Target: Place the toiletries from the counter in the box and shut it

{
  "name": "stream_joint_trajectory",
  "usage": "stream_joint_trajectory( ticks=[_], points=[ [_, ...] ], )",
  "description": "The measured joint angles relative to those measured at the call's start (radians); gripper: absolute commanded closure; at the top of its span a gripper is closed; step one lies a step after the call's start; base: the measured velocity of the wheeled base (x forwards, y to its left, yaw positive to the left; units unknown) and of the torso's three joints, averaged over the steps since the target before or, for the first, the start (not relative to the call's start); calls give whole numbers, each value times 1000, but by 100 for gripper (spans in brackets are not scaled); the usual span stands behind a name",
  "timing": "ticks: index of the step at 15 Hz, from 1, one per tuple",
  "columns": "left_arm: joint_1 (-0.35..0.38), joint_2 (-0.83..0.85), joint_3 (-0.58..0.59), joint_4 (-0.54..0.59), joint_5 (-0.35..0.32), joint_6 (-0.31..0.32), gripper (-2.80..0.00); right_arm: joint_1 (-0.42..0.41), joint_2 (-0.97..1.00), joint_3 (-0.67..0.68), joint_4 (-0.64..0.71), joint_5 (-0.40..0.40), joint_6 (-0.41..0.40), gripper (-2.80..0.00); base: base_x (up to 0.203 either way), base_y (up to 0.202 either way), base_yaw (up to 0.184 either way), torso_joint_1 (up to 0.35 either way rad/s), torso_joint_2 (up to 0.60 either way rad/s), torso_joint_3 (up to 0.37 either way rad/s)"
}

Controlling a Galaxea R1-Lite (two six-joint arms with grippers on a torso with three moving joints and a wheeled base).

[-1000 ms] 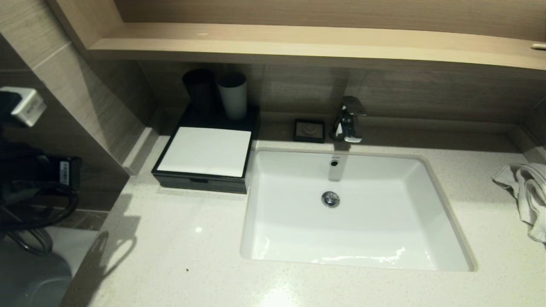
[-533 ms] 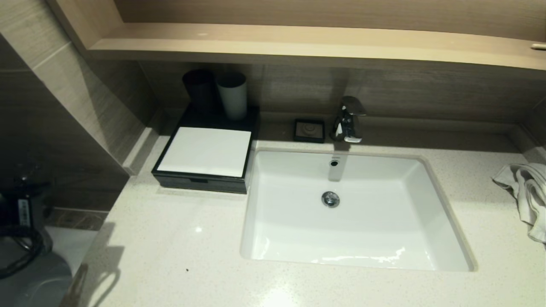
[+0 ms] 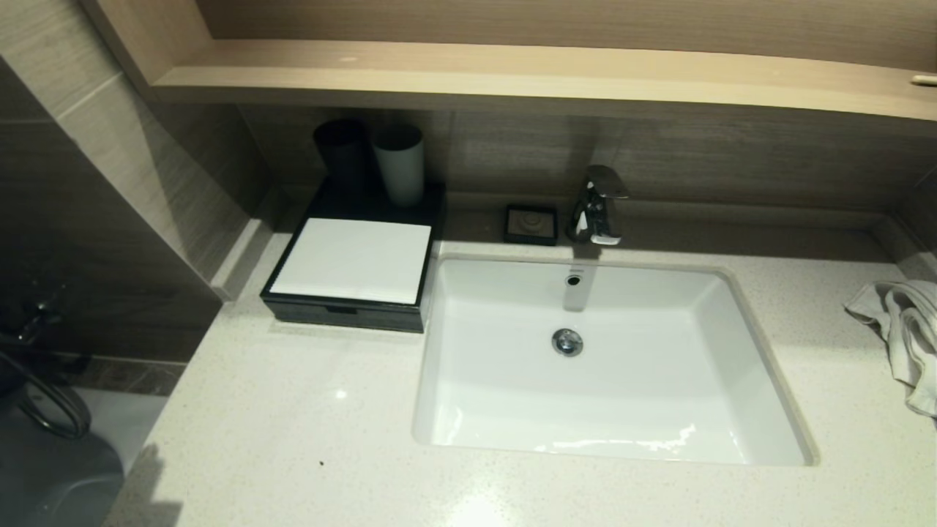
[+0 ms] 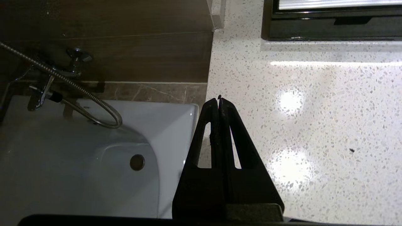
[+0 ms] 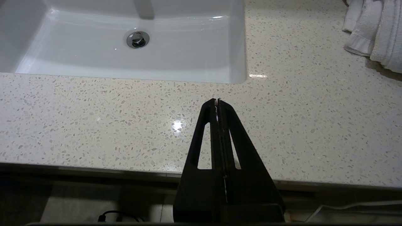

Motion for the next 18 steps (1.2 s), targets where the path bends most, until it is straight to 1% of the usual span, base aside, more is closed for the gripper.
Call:
stream_joint_trajectory(
  ticks=[2,6,9,13,18],
  points=[
    [-1,-82,53,2,-1,32,0,0,0,0,0,0,0,0,0,0,0,0,0,0],
    [-3,-230,129,11,-4,46,0,0,0,0,0,0,0,0,0,0,0,0,0,0],
    [-3,-343,156,69,-7,52,0,0,0,0,0,0,-1,0,0,0,0,0,0,0],
    [-2,-501,169,201,-13,82,0,0,0,0,0,0,0,0,0,0,0,0,0,0],
    [0,-632,216,212,-14,80,0,0,0,0,0,0,0,0,0,0,0,0,0,0]
  ],
)
